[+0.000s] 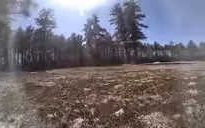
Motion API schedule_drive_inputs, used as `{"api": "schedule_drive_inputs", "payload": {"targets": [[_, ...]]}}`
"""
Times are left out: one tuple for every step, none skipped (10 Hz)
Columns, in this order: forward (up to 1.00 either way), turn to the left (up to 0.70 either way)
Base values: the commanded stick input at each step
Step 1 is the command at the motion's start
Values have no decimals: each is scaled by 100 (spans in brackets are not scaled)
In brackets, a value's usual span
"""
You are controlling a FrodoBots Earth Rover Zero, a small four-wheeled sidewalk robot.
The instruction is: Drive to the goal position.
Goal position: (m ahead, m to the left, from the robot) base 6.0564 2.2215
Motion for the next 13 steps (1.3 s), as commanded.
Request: {"api": "schedule_drive_inputs", "payload": {"targets": [[50,0],[50,3],[50,1],[50,0],[50,0],[50,0],[50,0],[50,0],[50,0],[50,0],[50,0],[50,0],[50,0]]}}
